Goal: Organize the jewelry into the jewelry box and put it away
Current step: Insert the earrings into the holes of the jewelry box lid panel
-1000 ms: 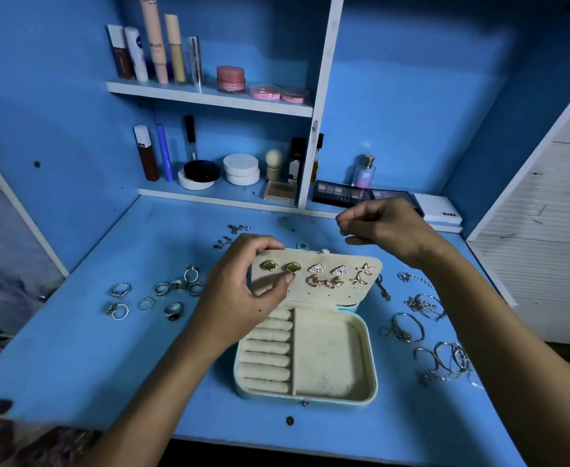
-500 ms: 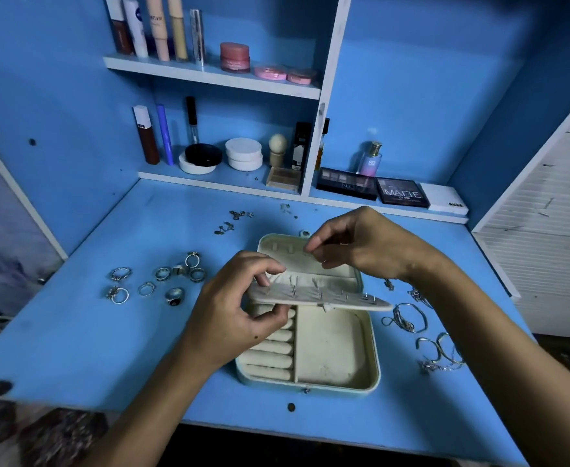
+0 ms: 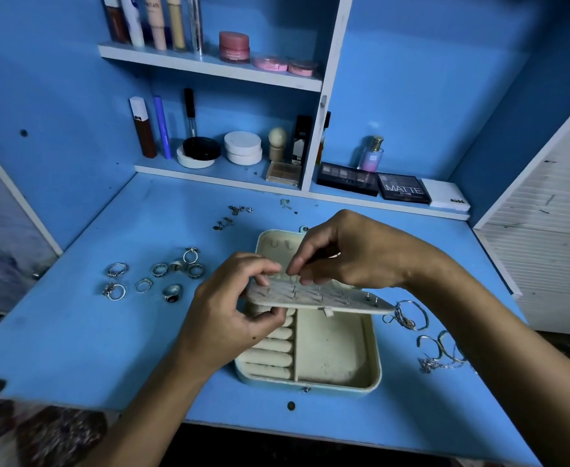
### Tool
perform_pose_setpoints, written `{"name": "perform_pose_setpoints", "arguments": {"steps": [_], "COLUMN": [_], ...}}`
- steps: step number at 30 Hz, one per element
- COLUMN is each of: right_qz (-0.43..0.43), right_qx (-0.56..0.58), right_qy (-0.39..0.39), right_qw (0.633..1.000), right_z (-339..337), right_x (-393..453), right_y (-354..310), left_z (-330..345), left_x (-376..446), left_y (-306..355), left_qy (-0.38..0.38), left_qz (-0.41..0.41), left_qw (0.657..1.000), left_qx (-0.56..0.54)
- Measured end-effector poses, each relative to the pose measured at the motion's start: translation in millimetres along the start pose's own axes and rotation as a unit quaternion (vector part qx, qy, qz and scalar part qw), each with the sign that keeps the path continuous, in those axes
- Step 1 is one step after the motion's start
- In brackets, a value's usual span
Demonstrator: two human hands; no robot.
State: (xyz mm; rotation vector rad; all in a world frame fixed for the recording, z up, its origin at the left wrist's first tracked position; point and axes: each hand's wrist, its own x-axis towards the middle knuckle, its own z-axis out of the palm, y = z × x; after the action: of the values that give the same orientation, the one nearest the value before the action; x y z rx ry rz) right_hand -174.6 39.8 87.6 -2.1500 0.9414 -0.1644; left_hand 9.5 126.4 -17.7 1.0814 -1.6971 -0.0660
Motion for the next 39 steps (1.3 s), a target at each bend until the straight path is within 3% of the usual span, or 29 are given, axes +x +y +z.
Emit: {"name": "perform_pose_setpoints", "arguments": {"steps": [39], "right_qz": [-0.034], "right_qx": [-0.028], "right_qy": [-0.051], "right_qw": [0.998], "right_z": [-2.4], "right_x": [-2.1], "right_y": [-13.5], "left_z": [0.8], "left_x": [-2.1], "left_y": [0.5], "left_qy": [0.014], "left_qz": [-0.016], "left_qw": [1.0], "left_qx": [-0.01]}}
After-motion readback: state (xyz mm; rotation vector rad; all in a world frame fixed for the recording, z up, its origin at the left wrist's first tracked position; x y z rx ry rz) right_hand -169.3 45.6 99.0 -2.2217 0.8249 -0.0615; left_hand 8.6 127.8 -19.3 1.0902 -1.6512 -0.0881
